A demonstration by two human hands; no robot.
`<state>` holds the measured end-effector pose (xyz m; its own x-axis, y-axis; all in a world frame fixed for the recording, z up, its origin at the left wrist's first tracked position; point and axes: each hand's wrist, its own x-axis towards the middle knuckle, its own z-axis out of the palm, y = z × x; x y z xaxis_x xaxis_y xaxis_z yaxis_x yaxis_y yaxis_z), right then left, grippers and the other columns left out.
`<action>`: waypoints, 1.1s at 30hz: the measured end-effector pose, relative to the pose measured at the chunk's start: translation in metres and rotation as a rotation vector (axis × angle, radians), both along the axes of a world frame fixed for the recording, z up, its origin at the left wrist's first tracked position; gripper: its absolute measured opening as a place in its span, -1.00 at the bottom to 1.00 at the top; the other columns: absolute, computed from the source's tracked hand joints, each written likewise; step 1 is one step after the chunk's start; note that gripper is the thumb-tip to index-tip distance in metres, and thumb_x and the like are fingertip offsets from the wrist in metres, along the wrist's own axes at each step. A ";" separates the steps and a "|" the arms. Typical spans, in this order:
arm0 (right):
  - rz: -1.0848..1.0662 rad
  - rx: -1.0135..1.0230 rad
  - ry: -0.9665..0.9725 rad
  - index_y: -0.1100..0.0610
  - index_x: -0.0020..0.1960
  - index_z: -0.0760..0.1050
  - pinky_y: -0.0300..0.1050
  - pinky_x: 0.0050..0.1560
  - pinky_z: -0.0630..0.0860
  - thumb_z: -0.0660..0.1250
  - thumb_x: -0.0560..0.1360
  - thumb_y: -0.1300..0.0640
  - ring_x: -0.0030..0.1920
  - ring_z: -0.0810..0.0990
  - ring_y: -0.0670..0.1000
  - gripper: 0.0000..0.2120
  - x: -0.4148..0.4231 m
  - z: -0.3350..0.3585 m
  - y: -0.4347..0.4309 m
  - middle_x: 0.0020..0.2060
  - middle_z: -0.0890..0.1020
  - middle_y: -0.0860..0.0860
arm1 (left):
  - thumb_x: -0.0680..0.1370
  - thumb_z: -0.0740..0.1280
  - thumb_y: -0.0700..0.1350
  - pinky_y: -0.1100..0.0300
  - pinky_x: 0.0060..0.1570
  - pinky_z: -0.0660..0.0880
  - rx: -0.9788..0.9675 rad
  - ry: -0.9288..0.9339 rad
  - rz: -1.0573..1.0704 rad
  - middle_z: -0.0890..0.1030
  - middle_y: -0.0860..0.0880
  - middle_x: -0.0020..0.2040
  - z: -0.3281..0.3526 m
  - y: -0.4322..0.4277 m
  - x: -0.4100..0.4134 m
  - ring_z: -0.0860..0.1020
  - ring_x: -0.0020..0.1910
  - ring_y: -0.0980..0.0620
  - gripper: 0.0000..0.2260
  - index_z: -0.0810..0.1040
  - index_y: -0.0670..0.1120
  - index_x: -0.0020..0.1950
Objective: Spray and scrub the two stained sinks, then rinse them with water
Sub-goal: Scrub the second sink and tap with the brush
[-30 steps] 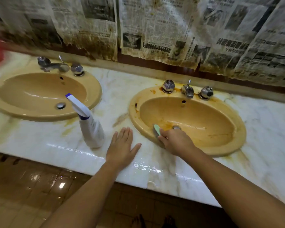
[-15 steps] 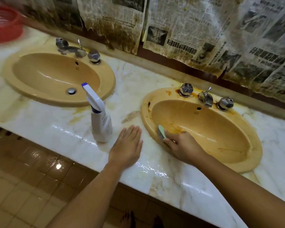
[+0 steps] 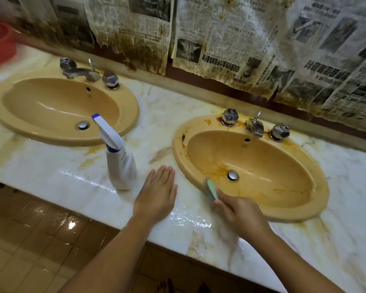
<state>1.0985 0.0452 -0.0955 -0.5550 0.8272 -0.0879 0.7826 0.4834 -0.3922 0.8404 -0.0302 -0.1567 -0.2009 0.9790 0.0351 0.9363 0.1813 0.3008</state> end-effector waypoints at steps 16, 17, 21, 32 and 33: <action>-0.032 -0.011 0.020 -0.23 0.42 0.50 -0.04 -0.12 0.52 0.23 0.67 -0.12 -0.26 0.53 -0.02 -0.67 -0.061 0.009 0.027 -0.30 0.53 0.03 | 0.72 -0.16 0.13 0.04 0.61 -0.24 -0.018 0.006 0.074 -0.03 0.03 0.69 0.003 0.002 0.004 -0.25 0.65 -0.05 -0.45 -0.05 -0.05 0.69; -0.020 -0.038 0.014 -0.23 0.43 0.49 -0.06 -0.13 0.49 0.24 0.67 -0.11 -0.31 0.47 -0.08 -0.66 -0.056 0.010 0.029 -0.34 0.47 -0.02 | 0.72 -0.16 0.13 0.04 0.61 -0.25 -0.012 -0.004 0.079 -0.04 0.04 0.69 0.003 0.002 0.004 -0.25 0.65 -0.04 -0.45 -0.06 -0.05 0.69; 0.310 -0.101 -0.198 -0.24 0.47 0.45 -0.05 -0.03 0.53 0.24 0.65 -0.21 -0.04 0.62 -0.04 -0.60 -0.073 0.010 0.046 -0.02 0.72 -0.05 | 0.73 -0.15 0.10 0.07 0.60 -0.26 0.008 -0.027 0.081 -0.01 0.03 0.69 0.001 0.003 0.003 -0.24 0.65 -0.02 -0.47 -0.02 -0.05 0.69; 0.481 0.075 -0.098 -0.20 0.35 0.57 -0.05 -0.19 0.44 0.24 0.64 -0.22 -0.04 0.65 0.05 -0.66 -0.120 0.006 0.102 -0.02 0.74 -0.02 | 0.73 -0.04 0.02 0.09 0.60 -0.12 0.061 -0.004 0.103 0.19 0.03 0.65 -0.003 0.002 0.000 -0.04 0.66 0.01 -0.51 0.20 -0.08 0.65; 0.445 0.098 -0.102 -0.17 0.30 0.60 -0.04 -0.20 0.44 0.22 0.65 -0.22 -0.05 0.64 0.06 -0.68 -0.122 0.008 0.112 -0.05 0.73 -0.02 | 0.73 -0.03 0.02 0.09 0.60 -0.12 0.059 -0.002 0.110 0.20 0.03 0.65 -0.003 0.003 0.000 -0.03 0.66 0.01 -0.52 0.21 -0.08 0.65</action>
<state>0.9760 0.1568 -0.0879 -0.8501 0.5182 -0.0938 0.5233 0.8115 -0.2601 0.8409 -0.0273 -0.1593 -0.3073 0.9472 0.0913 0.9111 0.2652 0.3157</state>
